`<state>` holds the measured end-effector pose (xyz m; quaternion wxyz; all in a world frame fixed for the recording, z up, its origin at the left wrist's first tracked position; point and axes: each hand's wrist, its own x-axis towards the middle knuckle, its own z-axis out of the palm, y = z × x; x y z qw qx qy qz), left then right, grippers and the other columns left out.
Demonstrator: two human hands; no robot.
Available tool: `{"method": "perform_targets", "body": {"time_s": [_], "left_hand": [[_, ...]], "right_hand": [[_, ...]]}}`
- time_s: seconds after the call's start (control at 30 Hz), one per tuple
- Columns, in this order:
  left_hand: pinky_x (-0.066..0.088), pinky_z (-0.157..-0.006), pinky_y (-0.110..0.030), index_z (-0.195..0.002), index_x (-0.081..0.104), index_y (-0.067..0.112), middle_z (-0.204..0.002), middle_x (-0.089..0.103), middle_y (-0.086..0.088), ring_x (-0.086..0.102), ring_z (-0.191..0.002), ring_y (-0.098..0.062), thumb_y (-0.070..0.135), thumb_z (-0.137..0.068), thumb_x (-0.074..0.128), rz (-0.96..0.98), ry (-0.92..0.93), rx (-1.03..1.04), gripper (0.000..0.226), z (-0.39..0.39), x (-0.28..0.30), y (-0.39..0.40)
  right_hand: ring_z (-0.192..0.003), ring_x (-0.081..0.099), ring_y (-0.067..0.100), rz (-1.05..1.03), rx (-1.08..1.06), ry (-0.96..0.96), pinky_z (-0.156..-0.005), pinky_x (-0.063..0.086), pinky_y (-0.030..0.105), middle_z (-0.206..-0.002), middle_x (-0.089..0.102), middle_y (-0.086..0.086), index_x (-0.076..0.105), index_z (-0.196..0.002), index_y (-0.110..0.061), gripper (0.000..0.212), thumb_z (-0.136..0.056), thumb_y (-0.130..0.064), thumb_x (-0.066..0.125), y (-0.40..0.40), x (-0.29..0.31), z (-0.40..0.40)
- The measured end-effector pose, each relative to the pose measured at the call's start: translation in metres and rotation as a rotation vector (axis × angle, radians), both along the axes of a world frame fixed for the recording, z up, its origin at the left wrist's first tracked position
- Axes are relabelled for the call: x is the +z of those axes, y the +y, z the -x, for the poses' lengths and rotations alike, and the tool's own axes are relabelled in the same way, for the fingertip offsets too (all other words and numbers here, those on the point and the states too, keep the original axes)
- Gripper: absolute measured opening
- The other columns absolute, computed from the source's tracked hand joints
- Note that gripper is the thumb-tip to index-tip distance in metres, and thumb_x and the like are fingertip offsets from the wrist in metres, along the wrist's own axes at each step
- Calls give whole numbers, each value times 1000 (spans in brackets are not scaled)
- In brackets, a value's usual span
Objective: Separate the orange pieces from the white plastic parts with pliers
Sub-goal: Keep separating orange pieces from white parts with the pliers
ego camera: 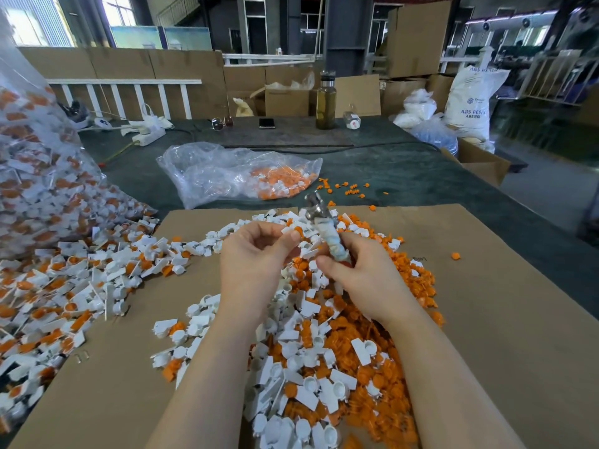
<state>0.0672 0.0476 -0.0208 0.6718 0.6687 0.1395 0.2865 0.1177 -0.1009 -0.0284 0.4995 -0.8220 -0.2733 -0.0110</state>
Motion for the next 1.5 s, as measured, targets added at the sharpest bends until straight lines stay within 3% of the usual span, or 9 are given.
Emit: {"method": "perform_targets", "body": {"time_s": [0.13, 0.27, 0.57, 0.8, 0.9, 1.13, 1.5], "left_hand": [[60, -66, -30, -76, 69, 14, -66, 73, 1, 71, -61, -10, 14, -82, 80, -146, 101, 16, 12, 0, -1, -9], [62, -70, -37, -71, 68, 21, -64, 72, 5, 71, -64, -12, 16, -82, 79, -209, 131, 29, 17, 1, 1, -12], [61, -71, -38, -73, 69, 22, -65, 73, 5, 72, -68, -16, 18, -83, 79, -247, 164, 32, 14, 0, 1, -12], [54, -62, -16, -82, 69, 9, -67, 71, 2, 71, -65, -13, 6, -85, 75, 38, -33, -19, 7, 1, 0, 5], [55, -65, -18, -90, 69, 3, -71, 71, -1, 70, -64, -10, 4, -87, 71, 72, -102, -46, 4, 2, -1, 10], [54, -66, -17, -87, 67, 6, -66, 69, 7, 67, -63, -6, 3, -88, 68, 52, -149, -96, 4, 2, -2, 12], [53, -64, -16, -86, 67, 6, -67, 69, 5, 66, -62, -6, 2, -87, 69, 69, -164, -125, 4, -1, -5, 16]], "right_hand": [[-74, 60, 3, -116, -73, -86, -61, 45, 14, -81, 64, -9, 65, -98, -17, 13, -89, -26, 67, 7, 0, 1], [-71, 56, -8, -87, -135, -154, -58, 41, 8, -75, 57, -18, 62, -98, -22, 12, -89, -27, 68, 10, -1, 0], [-73, 58, -5, -52, -136, -162, -57, 42, 11, -75, 59, -18, 61, -95, -26, 10, -89, -29, 68, 10, -2, 0], [-81, 62, 7, -7, 47, 22, -74, 52, 31, -88, 65, -9, 64, -100, -19, 13, -88, -24, 68, -2, 3, -2], [-85, 61, 11, 100, 116, 77, -81, 52, 40, -94, 64, -5, 63, -104, -18, 19, -88, -25, 68, -6, 4, -1], [-78, 58, 7, 175, 205, 117, -73, 48, 33, -85, 62, -9, 60, -96, -28, 11, -88, -27, 68, -7, 5, 0], [-77, 62, 12, 224, 176, 50, -76, 53, 46, -86, 65, -4, 62, -92, -27, 8, -89, -20, 61, -3, 3, 1]]}}
